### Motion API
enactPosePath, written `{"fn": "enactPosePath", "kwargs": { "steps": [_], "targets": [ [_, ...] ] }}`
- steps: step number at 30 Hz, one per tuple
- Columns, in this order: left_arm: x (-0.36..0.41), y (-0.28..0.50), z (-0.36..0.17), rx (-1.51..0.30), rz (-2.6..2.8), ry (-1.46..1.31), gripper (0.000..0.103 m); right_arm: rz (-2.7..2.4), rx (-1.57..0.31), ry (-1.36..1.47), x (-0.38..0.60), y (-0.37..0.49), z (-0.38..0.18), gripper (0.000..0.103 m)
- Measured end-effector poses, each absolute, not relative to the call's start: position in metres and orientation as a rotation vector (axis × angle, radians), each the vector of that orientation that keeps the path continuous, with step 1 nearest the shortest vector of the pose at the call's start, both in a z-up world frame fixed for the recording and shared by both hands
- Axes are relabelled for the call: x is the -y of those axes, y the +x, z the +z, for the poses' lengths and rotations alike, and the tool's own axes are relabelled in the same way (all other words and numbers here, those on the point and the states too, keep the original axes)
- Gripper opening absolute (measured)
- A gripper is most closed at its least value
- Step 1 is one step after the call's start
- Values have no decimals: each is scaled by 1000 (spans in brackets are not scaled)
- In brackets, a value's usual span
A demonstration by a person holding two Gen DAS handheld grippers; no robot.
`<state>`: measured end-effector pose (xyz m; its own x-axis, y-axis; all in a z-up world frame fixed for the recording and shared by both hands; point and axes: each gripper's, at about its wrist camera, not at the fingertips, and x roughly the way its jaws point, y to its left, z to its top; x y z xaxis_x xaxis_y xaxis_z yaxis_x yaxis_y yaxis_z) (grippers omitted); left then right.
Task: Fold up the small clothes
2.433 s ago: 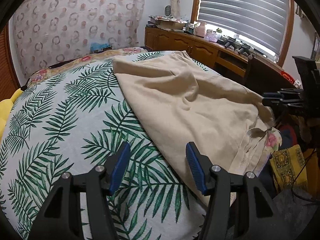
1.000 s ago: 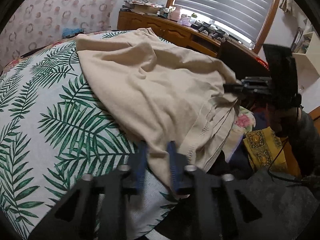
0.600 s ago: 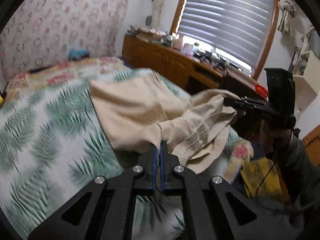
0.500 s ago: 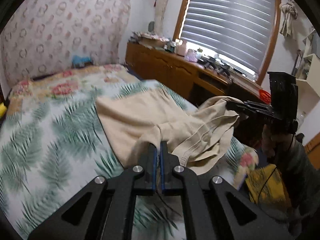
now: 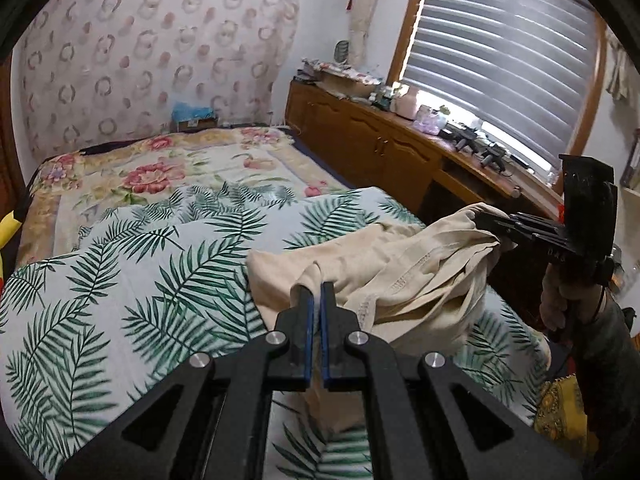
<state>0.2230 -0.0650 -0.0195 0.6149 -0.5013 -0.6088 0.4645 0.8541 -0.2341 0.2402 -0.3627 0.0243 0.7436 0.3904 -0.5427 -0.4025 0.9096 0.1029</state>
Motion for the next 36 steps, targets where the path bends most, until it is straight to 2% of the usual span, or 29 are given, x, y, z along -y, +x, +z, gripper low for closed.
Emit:
{"fn": "enactPosePath", "kwargs": {
  "steps": [8, 9, 10, 11, 13, 16, 19, 25, 36],
  "targets": [
    [64, 261, -50, -816, -514, -65, 3, 423, -690, -47, 356, 287, -7, 10],
    [63, 262, -51, -820, -512, -64, 3, 415, -700, -54, 356, 291, -10, 14],
    [61, 262, -52, -819, -514, -62, 5, 410, -705, -58, 356, 292, -11, 22],
    [59, 262, -51, -819, -511, -60, 11, 397, -711, -64, 357, 296, -12, 27],
    [52, 257, -49, -811, -503, -54, 23, 373, -713, -63, 362, 299, -11, 46],
    [43, 250, -50, -816, -509, -48, 41, 355, -692, -53, 373, 296, 0, 48],
    [35, 240, -57, -838, -515, -41, 45, 342, -681, -68, 379, 288, 6, 53],
    [44, 223, -75, -895, -553, -32, 46, 326, -725, -91, 389, 266, 1, 57],
    [79, 235, -80, -909, -592, 18, 46, 402, -820, -171, 371, 262, -36, 57]
  ]
}}
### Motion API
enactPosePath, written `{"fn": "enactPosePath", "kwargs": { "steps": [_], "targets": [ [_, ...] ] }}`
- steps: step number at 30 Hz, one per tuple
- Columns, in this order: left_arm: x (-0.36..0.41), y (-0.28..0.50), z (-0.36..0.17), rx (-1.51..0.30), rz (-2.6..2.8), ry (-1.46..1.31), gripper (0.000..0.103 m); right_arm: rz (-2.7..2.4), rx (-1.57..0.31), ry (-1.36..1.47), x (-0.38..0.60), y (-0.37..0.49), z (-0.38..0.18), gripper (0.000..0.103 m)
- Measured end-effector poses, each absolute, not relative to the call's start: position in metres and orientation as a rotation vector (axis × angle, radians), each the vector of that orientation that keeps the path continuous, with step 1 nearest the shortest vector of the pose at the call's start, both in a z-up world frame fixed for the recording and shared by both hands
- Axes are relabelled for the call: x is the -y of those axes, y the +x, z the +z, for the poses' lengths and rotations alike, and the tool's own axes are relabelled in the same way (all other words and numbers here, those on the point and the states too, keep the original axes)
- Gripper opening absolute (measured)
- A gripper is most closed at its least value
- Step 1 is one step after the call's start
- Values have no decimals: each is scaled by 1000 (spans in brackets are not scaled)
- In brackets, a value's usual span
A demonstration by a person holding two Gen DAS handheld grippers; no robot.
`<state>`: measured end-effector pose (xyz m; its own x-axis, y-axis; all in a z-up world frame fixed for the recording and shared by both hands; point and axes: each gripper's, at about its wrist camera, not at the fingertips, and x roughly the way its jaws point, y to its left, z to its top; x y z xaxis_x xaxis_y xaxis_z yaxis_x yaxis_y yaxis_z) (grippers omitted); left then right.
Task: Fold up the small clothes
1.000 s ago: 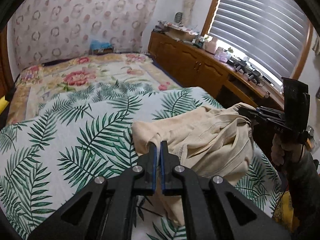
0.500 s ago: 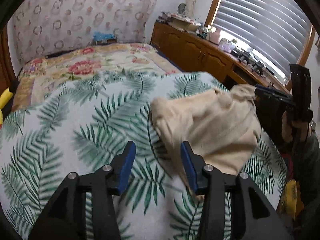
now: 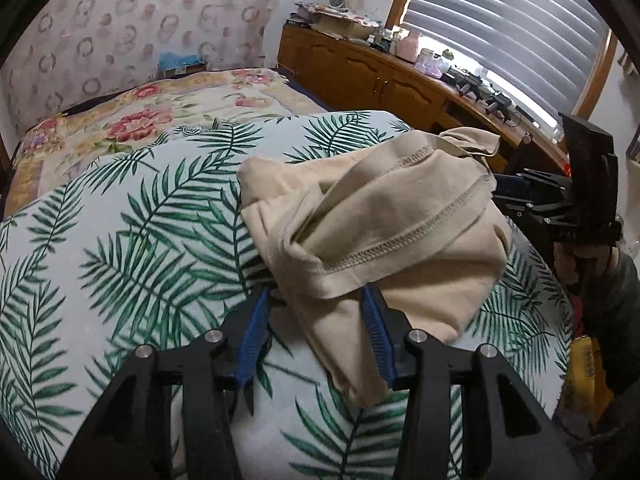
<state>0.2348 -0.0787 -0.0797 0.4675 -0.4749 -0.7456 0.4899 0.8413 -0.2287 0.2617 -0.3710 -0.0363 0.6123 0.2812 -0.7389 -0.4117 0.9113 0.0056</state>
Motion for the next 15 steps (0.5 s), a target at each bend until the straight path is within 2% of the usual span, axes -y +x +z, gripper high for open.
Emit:
{"fn": "enactPosePath", "kwargs": {
  "steps": [7, 8, 9, 10, 15],
  "targets": [
    [78, 259, -65, -871, -550, 17, 46, 414, -810, -187, 367, 286, -37, 57],
    [78, 262, -63, -866, -548, 19, 46, 415, -804, -189, 365, 289, -36, 55],
    [78, 266, -60, -857, -540, 20, 46, 418, -798, -191, 365, 292, -34, 47],
    [77, 270, -58, -850, -536, 18, 46, 421, -793, -189, 365, 296, -32, 45],
    [69, 294, -52, -823, -500, 3, 46, 430, -754, -160, 367, 320, -19, 44]
  ]
}}
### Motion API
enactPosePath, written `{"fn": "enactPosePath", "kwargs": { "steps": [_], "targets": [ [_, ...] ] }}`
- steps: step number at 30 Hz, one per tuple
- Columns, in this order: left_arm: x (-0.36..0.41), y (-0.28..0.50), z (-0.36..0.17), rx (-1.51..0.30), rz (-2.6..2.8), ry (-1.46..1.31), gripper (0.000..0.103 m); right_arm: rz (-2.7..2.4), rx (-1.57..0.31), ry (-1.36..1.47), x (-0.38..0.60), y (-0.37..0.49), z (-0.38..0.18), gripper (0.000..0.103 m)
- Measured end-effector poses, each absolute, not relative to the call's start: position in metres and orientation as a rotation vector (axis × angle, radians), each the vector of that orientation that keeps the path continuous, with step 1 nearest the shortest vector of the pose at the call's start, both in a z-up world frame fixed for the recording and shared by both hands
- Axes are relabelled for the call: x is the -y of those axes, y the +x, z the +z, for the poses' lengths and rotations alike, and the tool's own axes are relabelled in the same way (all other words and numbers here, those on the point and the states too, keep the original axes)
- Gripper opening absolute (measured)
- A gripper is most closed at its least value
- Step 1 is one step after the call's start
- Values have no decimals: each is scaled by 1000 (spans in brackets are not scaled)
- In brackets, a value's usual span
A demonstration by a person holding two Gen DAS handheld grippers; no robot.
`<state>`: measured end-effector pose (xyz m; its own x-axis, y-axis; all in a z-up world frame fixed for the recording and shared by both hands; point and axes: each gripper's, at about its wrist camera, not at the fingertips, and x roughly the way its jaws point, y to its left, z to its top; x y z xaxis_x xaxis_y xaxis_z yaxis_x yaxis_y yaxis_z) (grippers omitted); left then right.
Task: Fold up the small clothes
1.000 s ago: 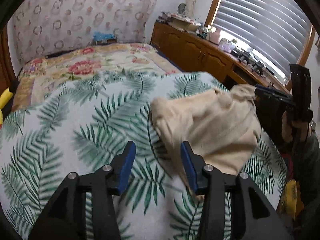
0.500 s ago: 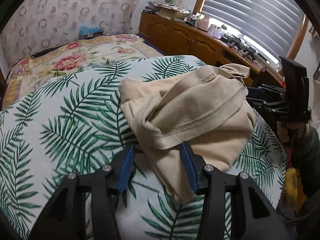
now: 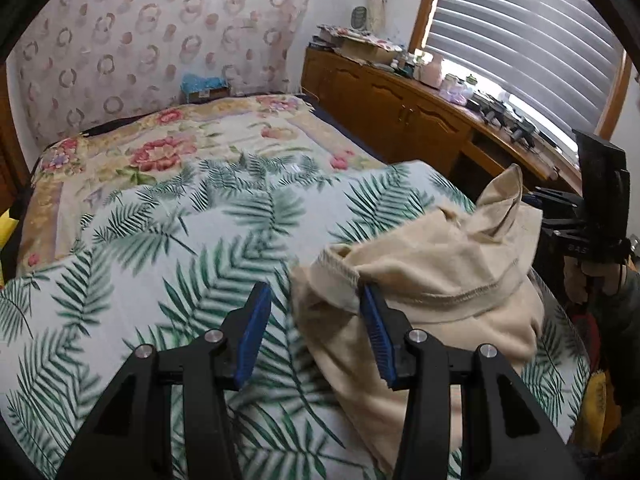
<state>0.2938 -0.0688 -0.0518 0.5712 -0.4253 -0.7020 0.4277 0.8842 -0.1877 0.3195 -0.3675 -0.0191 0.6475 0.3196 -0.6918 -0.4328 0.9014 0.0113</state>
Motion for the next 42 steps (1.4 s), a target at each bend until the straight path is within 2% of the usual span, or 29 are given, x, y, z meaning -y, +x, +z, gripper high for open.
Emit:
{"fn": "enactPosePath", "kwargs": {
  "steps": [2, 4, 5, 6, 8, 16, 30, 33, 34, 40, 42],
  "targets": [
    [64, 304, -52, -821, -483, -6, 46, 448, -743, -146, 367, 328, -15, 35],
    [59, 312, -55, -822, -469, -19, 46, 476, -736, -129, 368, 337, -13, 20],
    [56, 314, -56, -825, -462, -23, 46, 490, -731, -114, 369, 341, -13, 16],
    [54, 316, -57, -826, -457, -27, 46, 506, -731, -89, 371, 346, -13, 6],
    [51, 316, -58, -829, -450, -35, 46, 497, -725, -66, 374, 353, -13, 2],
    [43, 306, -51, -817, -454, -48, 46, 328, -850, -35, 389, 380, -40, 1],
    [76, 333, -69, -874, -540, -1, 45, 345, -784, -26, 393, 378, -25, 1],
    [75, 341, -67, -852, -533, -5, 23, 342, -784, -28, 393, 379, -27, 1],
    [74, 344, -67, -845, -517, -7, 12, 339, -784, -26, 393, 378, -27, 1],
    [65, 350, -77, -883, -436, 8, 11, 292, -830, -45, 395, 382, -35, 1],
    [63, 349, -77, -892, -425, 5, 15, 295, -826, -58, 393, 379, -34, 1]
  ]
}}
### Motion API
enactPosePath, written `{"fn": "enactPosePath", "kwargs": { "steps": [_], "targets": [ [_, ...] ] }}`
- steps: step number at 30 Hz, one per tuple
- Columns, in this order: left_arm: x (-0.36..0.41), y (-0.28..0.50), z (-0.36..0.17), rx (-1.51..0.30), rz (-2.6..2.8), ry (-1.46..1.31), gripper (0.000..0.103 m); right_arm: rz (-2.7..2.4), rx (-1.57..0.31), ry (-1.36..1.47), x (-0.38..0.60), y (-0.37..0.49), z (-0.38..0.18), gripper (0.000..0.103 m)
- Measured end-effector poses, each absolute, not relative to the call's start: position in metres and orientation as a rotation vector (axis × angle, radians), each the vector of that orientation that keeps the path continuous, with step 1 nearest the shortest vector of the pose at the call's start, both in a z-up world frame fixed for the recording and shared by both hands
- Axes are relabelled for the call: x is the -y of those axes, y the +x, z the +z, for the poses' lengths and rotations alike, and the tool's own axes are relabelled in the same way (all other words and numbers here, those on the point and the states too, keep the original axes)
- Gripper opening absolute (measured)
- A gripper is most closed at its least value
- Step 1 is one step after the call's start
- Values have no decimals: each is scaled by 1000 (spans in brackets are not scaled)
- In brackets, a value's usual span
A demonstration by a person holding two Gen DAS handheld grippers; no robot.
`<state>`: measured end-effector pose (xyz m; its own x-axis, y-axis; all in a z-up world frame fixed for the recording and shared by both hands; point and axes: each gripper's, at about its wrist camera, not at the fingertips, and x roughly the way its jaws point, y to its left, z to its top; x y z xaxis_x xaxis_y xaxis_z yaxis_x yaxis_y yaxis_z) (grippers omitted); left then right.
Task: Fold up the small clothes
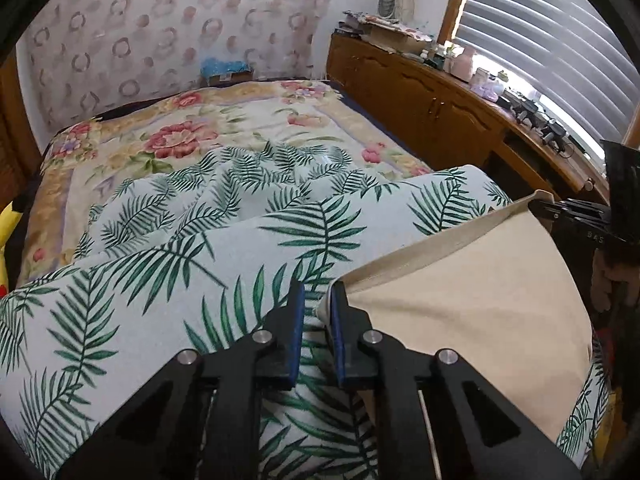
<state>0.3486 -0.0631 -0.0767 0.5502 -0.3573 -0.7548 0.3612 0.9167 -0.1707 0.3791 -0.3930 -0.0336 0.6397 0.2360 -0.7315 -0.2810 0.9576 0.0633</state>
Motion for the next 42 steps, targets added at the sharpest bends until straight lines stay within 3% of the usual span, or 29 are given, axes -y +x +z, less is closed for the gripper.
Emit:
{"fn": "enactPosePath", "kwargs": {
  "steps": [2, 3, 7, 10, 13, 33, 38, 40, 41, 42],
  "targets": [
    [60, 346, -72, -889, -436, -13, 26, 299, -822, -57, 392, 375, -32, 1],
    [59, 344, -70, -888, -440, -15, 30, 297, -818, -56, 392, 374, -30, 7],
    [57, 332, -60, -877, -473, -33, 40, 275, -807, -53, 392, 365, -23, 49],
    [61, 320, -58, -876, -508, -24, 50, 284, -802, -37, 390, 354, -19, 64],
    [67, 309, -62, -891, -538, -15, 56, 312, -819, -15, 385, 345, -23, 69],
    [80, 308, -93, -953, -522, -34, 56, 360, -928, 52, 367, 347, -65, 74],
    [77, 306, -94, -941, -527, -54, 55, 405, -938, 48, 359, 344, -65, 58],
    [76, 306, -94, -938, -533, -64, 53, 428, -942, 57, 357, 343, -66, 45],
    [76, 305, -95, -938, -540, -71, 48, 435, -942, 62, 357, 342, -67, 44],
    [76, 305, -95, -938, -552, -85, 46, 446, -941, 66, 356, 341, -67, 34]
  ]
}}
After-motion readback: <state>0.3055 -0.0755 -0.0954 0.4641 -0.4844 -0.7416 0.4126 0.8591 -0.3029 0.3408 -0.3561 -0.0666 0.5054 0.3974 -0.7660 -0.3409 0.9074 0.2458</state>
